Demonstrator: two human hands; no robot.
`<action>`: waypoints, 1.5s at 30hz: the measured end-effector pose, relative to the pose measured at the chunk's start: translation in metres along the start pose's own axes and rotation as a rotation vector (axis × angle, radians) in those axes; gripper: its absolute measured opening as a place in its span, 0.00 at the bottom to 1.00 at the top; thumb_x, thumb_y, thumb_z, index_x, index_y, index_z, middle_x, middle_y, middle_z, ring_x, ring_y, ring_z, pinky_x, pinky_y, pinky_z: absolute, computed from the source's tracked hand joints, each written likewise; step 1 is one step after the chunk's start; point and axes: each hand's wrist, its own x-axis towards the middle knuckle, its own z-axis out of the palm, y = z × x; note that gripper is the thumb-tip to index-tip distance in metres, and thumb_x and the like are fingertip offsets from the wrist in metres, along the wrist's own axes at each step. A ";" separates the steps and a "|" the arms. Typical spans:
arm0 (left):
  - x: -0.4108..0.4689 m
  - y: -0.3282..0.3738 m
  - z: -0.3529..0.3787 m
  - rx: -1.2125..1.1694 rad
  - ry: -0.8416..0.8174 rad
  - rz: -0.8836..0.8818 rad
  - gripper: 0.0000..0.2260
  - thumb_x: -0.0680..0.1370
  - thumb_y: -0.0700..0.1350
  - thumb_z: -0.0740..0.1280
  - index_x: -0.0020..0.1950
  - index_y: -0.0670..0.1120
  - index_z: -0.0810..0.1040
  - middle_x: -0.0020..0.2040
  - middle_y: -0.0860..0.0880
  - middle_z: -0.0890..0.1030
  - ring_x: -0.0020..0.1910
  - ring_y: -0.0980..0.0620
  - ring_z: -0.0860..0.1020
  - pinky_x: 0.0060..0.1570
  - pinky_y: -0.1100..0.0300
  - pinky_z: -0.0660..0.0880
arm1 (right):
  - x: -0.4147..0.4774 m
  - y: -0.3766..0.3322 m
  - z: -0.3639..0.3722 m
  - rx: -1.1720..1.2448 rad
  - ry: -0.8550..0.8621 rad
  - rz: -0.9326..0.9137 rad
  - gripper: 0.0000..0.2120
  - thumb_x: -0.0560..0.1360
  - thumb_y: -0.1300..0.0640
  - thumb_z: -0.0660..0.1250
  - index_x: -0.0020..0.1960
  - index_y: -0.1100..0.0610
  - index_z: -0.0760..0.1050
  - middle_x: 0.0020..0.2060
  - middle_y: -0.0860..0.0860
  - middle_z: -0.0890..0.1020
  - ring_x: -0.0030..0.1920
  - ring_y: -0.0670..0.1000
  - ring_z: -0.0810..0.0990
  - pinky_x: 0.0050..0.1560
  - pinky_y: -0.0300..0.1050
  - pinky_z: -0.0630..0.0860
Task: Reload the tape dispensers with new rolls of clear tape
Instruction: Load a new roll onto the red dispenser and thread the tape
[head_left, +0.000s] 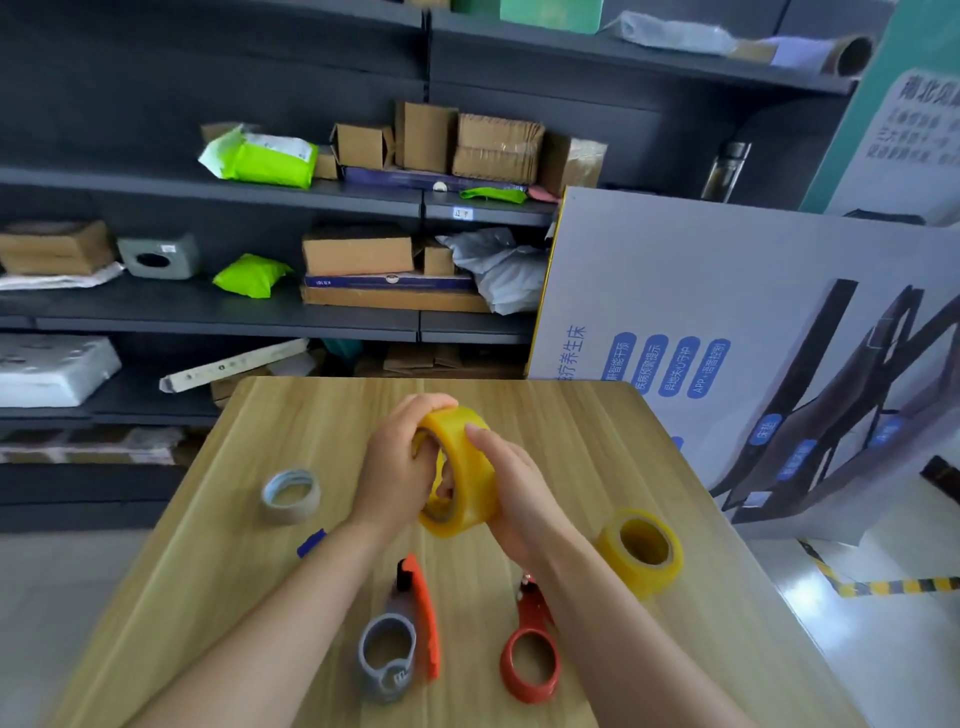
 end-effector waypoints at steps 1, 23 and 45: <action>0.001 0.005 -0.003 0.013 0.011 0.042 0.16 0.74 0.33 0.60 0.53 0.51 0.77 0.51 0.57 0.78 0.51 0.62 0.76 0.51 0.71 0.70 | 0.000 -0.005 0.005 -0.024 0.001 -0.015 0.17 0.80 0.52 0.61 0.40 0.62 0.78 0.31 0.56 0.80 0.34 0.53 0.78 0.45 0.51 0.75; 0.020 0.031 -0.012 0.079 0.128 0.058 0.14 0.72 0.42 0.64 0.55 0.53 0.79 0.48 0.56 0.82 0.48 0.57 0.79 0.46 0.62 0.75 | -0.002 -0.044 -0.001 -0.074 -0.226 -0.160 0.11 0.78 0.56 0.62 0.45 0.62 0.78 0.37 0.60 0.82 0.39 0.56 0.80 0.43 0.49 0.78; 0.031 0.030 -0.021 0.041 0.087 -0.144 0.08 0.69 0.42 0.68 0.42 0.56 0.80 0.38 0.54 0.83 0.42 0.53 0.81 0.44 0.52 0.79 | 0.001 -0.044 0.005 -0.049 -0.290 -0.155 0.12 0.66 0.59 0.59 0.44 0.62 0.78 0.35 0.60 0.82 0.39 0.56 0.79 0.44 0.48 0.76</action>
